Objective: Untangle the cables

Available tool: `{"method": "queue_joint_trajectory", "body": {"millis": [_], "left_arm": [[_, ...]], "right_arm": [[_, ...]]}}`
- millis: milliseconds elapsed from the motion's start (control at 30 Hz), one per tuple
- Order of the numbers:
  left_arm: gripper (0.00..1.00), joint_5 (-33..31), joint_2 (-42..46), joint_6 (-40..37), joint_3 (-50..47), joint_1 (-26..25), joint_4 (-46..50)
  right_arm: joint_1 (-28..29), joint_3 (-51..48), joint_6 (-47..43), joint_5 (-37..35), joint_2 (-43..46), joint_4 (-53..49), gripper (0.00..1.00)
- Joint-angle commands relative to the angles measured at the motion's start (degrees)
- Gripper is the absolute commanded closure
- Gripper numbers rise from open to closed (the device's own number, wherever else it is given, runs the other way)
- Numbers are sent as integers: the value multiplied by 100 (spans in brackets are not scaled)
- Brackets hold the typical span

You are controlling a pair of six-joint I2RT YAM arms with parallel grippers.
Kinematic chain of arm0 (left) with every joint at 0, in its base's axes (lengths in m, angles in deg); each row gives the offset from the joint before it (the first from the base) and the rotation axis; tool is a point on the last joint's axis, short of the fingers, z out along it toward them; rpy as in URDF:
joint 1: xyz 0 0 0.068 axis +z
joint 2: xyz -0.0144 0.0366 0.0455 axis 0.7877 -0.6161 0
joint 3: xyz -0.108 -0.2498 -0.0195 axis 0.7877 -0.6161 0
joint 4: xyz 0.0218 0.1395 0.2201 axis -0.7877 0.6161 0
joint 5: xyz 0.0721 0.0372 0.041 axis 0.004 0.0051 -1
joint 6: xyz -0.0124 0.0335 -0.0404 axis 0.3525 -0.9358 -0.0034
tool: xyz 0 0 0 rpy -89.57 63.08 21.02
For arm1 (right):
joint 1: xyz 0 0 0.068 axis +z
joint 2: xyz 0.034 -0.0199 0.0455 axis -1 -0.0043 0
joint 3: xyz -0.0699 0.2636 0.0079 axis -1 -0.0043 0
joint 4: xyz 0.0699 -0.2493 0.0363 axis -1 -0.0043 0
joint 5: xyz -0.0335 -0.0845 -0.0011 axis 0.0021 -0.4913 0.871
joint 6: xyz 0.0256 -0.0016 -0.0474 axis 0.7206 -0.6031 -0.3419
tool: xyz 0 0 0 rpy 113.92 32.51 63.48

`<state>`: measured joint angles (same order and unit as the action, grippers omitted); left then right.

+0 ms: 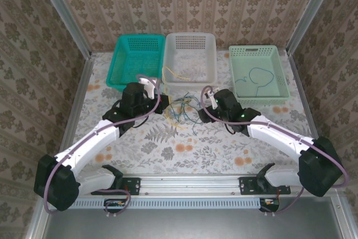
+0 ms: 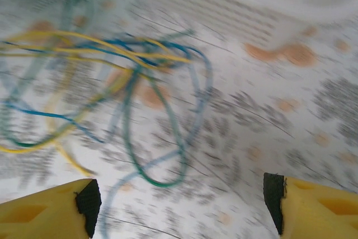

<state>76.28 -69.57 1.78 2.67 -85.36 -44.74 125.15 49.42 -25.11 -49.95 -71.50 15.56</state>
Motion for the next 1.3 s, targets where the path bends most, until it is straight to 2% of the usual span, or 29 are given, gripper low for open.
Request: {"method": "queue_joint_trajectory", "body": {"millis": [0, 133, 333, 567, 633, 733, 800, 900, 1033, 1133, 1267], "left_arm": [[96, 71, 104, 241, 181, -54, -346], [96, 85, 91, 292, 211, -104, -450], [96, 63, 197, 374, 204, -137, -456], [96, 61, 248, 521, 120, -177, -608], [96, 37, 288, 489, 140, -177, -566], [96, -125, 455, 347, 221, -135, -246], [96, -278, 630, 219, 322, -45, 156], [96, -406, 917, 7, 511, 189, 715], [96, -356, 1229, -21, 791, 533, 1140], [96, -188, 1360, 110, 963, 655, 1181], [96, -266, 1476, 142, 1324, 685, 1547]], "right_arm": [[151, 13, 149, 1143, -196, 702, 20], [388, 390, 126, 1476, -960, 812, 19], [590, 1089, 85, 1581, -2032, 885, 18], [609, 1568, 111, 1617, -2802, 902, 21], [616, 1748, 162, 1541, -3002, 748, 32], [593, 1691, 247, 1256, -3000, 742, 62], [569, 1477, 298, 1139, -2821, 895, 77], [441, 1167, 416, 1105, -2498, 982, 91], [195, 1023, 615, 1166, -2415, 821, 97], [160, 1060, 662, 1168, -2530, 740, 97], [160, 1116, 775, 1099, -2668, 702, 97]]}}
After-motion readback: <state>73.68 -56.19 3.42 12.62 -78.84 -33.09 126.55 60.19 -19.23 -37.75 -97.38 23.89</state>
